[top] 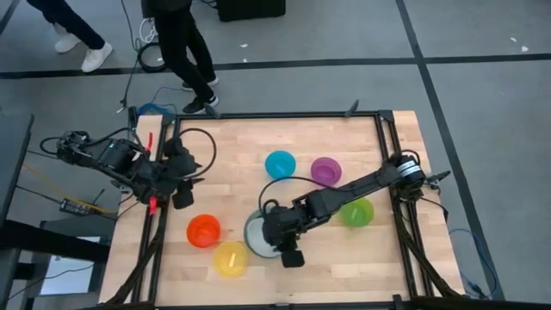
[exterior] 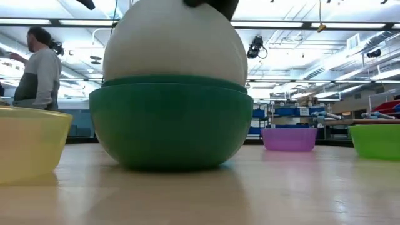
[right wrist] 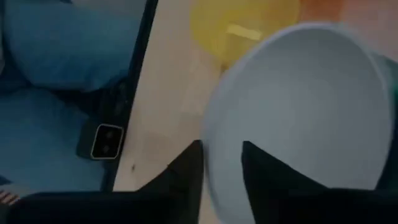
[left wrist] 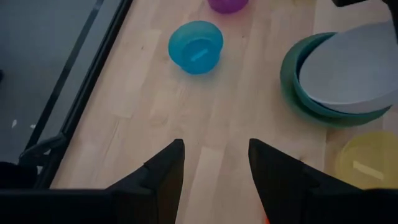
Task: Nest bowls inside each other
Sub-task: Stack the white bowl on top of the dark green bowl
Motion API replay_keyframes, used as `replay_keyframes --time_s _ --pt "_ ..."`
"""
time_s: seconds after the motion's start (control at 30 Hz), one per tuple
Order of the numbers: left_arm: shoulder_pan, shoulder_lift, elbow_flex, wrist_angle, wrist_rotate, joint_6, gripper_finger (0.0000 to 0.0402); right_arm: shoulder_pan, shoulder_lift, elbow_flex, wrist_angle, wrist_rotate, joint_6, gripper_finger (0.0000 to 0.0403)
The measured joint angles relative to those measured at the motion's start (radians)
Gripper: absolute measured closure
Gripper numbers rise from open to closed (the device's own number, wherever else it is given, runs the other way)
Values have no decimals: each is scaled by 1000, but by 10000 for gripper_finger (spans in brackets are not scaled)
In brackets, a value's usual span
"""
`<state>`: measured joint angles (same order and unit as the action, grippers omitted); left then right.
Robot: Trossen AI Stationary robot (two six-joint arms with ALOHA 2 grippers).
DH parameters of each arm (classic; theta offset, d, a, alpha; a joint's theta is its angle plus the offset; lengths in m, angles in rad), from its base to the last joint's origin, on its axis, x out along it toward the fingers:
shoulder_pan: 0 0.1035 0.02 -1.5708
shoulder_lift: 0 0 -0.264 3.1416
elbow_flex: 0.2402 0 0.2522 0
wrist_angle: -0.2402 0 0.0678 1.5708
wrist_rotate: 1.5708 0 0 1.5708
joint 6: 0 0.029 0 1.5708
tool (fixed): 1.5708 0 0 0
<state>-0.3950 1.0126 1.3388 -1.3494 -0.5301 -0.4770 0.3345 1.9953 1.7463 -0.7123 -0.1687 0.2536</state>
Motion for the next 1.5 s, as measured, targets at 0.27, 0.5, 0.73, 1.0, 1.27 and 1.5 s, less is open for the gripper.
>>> replay_keyframes --time_s 0.27,0.5,0.73,1.0,1.27,1.5 --pt "0 0 0 -41 8 3 214 4 -62 1 -105 225 16 262" --pt "0 0 -1 -59 3 3 214 16 -84 0 -14 274 25 266" --pt "0 1 -1 -58 3 -2 214 31 -85 -139 80 99 146 267" --pt "0 1 -1 -56 3 -6 214 25 -109 -187 108 82 159 275" --pt "0 1 -1 -55 -7 -6 214 24 -146 -185 162 165 119 278" --pt "0 1 -2 -51 -17 -11 214 25 -53 -186 176 42 145 292"
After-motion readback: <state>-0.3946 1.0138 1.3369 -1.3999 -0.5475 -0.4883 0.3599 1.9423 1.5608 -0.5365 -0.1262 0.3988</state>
